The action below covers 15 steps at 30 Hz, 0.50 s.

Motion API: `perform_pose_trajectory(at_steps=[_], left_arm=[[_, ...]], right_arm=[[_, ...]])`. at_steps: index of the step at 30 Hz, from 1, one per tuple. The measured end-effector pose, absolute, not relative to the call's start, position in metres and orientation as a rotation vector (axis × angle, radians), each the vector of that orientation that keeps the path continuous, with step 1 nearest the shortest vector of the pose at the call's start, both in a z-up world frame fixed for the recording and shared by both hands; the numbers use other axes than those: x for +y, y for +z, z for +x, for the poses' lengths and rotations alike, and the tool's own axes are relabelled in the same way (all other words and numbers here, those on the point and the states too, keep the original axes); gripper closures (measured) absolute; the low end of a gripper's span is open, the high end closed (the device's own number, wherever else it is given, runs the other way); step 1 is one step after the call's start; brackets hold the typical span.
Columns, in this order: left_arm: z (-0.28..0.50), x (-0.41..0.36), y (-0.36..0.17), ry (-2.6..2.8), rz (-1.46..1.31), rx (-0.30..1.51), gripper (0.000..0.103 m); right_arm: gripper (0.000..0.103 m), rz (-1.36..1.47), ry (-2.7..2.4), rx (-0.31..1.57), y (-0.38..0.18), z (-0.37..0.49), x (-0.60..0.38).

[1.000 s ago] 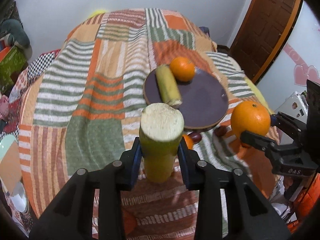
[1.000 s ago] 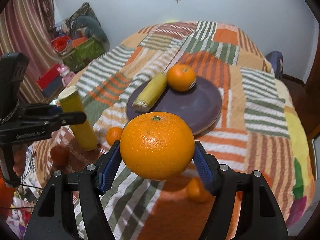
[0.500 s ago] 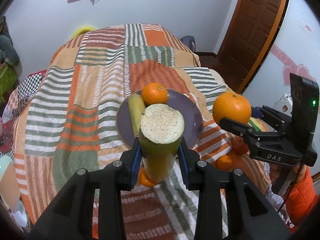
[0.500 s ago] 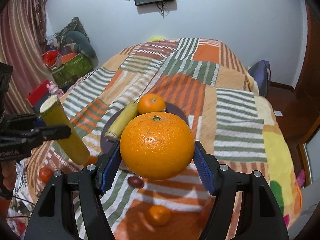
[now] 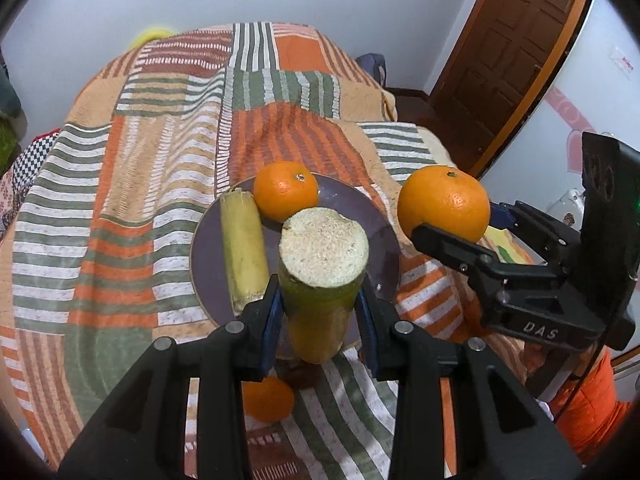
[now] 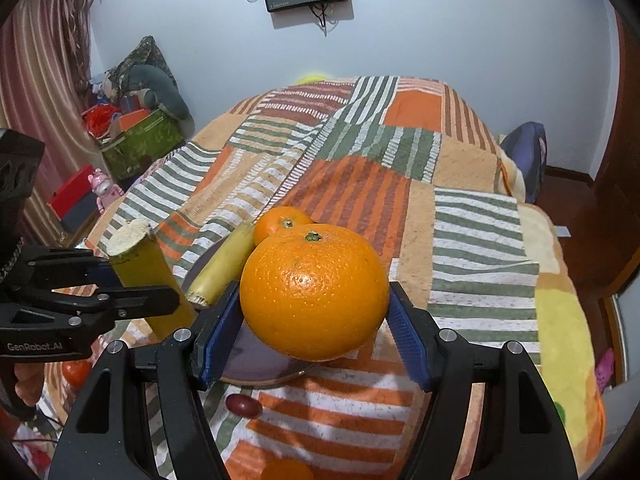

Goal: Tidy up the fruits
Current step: 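Place the cylinder on the plate with left tool while right tool places the orange beside it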

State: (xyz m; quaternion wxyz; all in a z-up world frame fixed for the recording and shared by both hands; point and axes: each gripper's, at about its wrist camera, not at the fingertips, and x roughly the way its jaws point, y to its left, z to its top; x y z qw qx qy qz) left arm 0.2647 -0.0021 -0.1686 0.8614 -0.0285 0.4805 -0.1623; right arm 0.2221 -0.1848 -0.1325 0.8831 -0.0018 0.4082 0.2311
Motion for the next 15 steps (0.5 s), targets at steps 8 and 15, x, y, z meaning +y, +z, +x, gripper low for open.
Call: perform_pose_trajectory(at_steps=[8,15], left_arm=[[0.291,-0.005,-0.184,-0.322,-0.034,1.030,0.068],[0.316,-0.008,-0.192,-0.314,-0.031,1.033,0.068]], right_arm=[[0.036,0.011,0.477,0.887,-0.151,0.243,-0.177],[0.036,0.004,0.453,0.915,-0.164,0.264,-0.170]])
